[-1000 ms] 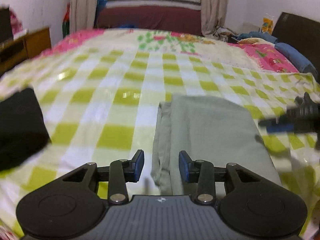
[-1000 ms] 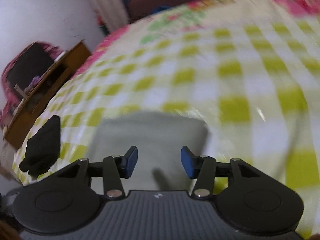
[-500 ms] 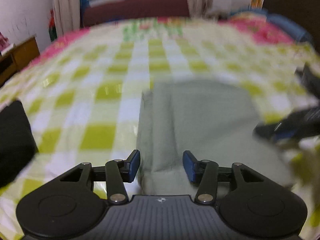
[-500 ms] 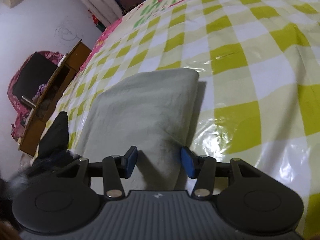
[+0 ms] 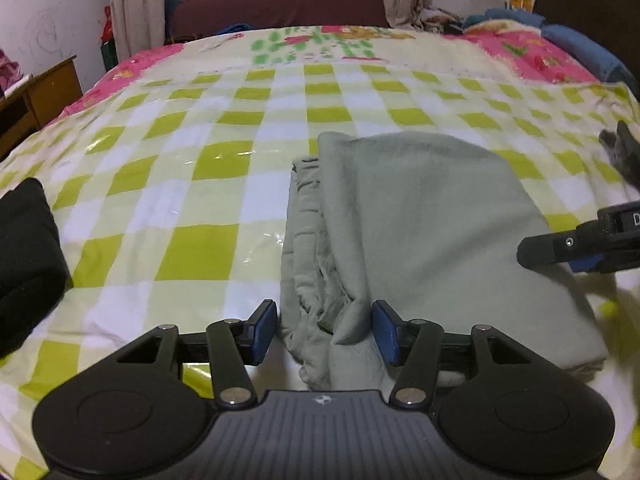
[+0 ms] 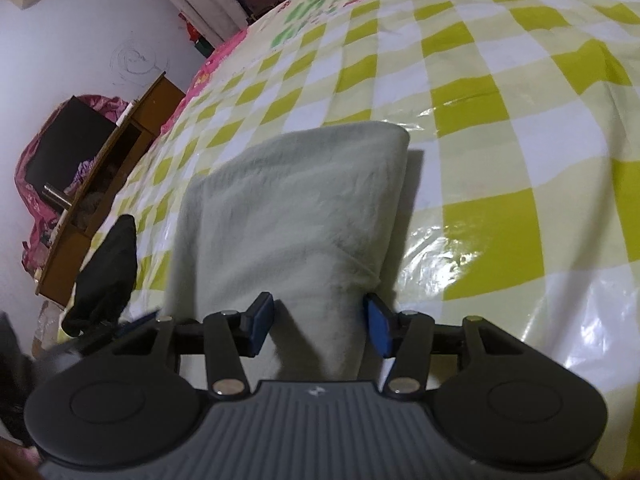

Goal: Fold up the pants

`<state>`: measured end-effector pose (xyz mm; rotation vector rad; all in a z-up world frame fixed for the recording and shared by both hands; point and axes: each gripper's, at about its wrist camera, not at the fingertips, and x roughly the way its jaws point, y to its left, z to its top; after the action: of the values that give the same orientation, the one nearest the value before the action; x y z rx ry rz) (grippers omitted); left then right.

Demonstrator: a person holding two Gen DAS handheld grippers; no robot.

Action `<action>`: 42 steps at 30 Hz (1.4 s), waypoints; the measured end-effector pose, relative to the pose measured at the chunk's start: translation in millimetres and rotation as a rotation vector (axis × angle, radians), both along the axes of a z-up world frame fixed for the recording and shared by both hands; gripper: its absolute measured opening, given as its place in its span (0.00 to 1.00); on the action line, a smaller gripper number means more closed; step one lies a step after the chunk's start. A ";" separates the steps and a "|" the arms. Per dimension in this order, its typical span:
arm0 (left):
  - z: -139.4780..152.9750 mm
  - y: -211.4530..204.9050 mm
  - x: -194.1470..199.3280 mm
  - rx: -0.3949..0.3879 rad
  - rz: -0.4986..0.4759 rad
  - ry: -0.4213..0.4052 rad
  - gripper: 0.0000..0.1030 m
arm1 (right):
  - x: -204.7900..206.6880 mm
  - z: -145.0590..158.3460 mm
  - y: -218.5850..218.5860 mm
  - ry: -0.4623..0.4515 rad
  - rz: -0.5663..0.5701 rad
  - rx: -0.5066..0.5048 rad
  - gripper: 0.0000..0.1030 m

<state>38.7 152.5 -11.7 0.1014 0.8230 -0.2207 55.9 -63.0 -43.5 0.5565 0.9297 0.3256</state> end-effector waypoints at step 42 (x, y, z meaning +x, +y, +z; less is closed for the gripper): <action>-4.2 -73.1 21.7 -0.129 -0.177 0.009 0.51 | 8.2 5.0 -56.3 -0.004 -0.129 -0.095 0.20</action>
<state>60.5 79.4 -15.9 0.0520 0.8067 -0.4401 64.1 -119.4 -38.5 0.5256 0.8961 0.1652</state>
